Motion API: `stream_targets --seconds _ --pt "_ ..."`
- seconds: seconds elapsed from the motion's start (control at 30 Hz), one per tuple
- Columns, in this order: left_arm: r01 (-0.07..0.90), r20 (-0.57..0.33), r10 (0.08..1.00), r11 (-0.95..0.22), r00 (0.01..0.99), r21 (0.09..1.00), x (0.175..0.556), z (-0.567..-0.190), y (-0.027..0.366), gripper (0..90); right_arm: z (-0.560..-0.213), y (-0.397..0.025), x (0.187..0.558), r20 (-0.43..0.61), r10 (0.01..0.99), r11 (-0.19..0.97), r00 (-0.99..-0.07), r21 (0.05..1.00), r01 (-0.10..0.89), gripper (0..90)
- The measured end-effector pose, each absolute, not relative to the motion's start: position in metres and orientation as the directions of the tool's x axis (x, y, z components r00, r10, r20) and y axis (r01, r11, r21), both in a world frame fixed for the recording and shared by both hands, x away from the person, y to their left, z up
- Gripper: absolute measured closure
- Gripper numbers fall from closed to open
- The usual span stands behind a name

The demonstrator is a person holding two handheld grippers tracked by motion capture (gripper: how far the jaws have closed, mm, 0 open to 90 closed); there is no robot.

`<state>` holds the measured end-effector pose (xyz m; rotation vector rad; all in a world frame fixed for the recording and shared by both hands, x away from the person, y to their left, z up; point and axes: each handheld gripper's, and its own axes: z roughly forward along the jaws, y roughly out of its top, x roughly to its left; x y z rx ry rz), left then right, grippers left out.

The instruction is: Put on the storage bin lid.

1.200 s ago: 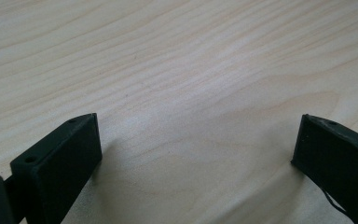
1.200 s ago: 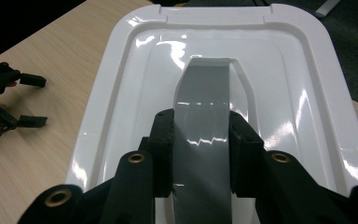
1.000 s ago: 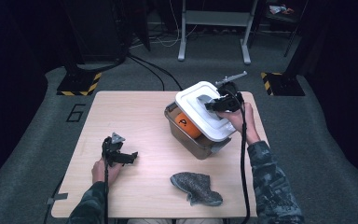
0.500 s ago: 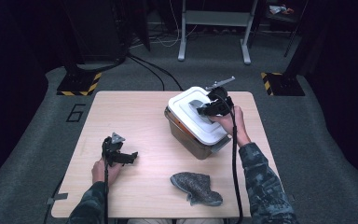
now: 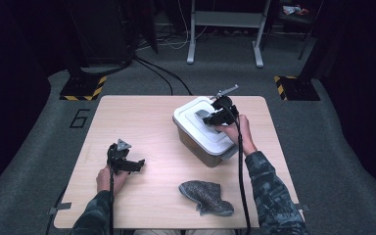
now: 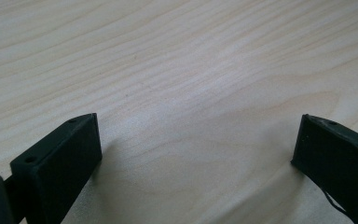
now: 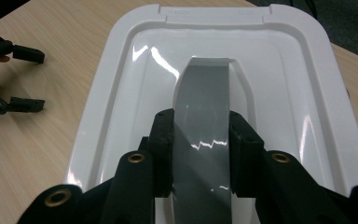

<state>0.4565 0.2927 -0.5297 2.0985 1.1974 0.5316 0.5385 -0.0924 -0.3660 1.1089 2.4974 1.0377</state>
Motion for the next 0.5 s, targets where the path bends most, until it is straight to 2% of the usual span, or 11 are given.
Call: stream_targets --seconds 0.5 --pt "0.6 0.026 0.867 -0.366 0.498 0.711 0.4566 -0.5297 0.2927 0.6 -0.3718 -0.0861 0.5342 0.064 0.71 0.486 -0.701 0.677 0.553 66.9"
